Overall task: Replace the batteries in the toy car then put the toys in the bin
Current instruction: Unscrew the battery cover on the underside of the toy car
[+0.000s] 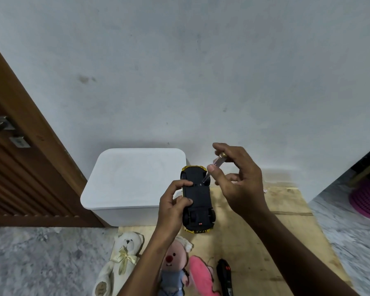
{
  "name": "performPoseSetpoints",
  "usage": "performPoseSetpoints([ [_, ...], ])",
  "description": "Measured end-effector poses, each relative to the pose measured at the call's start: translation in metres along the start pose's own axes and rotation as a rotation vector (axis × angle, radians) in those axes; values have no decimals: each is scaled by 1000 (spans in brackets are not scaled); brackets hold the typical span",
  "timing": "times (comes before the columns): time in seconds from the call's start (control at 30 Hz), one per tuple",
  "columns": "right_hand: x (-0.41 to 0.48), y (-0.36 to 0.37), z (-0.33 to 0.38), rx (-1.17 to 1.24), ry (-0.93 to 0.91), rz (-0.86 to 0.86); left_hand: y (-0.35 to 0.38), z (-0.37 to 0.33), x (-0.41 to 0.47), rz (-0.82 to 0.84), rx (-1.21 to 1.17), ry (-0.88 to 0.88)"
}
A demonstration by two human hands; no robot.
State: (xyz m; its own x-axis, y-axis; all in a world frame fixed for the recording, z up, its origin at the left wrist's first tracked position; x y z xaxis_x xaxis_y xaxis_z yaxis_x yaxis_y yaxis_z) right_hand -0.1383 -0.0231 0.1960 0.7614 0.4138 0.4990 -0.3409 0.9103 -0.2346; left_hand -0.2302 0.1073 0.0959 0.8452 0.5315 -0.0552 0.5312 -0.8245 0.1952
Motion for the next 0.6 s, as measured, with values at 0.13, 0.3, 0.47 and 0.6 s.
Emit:
performPoseSetpoints([
  [0.13,0,-1,-6,22,21,-19,1,-1,-1,0,7,3],
  [0.3,-2,-3,-6,41,59,0,1,1,-1,-2,-2,0],
  [0.47,1,-3,-1,-2,-18,-10,3,1,1,-5,-10,9],
  [0.6,0,-5,-6,6,24,3,3,1,1,1,-16,7],
])
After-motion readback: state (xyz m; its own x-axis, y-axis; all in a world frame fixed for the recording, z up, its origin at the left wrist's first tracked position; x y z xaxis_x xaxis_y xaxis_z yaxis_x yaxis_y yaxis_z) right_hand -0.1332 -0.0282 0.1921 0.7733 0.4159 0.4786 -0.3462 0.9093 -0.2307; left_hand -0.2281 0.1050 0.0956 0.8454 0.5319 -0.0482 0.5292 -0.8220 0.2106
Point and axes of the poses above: each hand's wrist, its own x-axis towards the middle knuckle, its own y-axis out of the palm, z = x × y, the point moved 4 cm from there along x, towards the middle knuckle, and after that the axes turned 1 degree about -x, right-handed, at the moved point
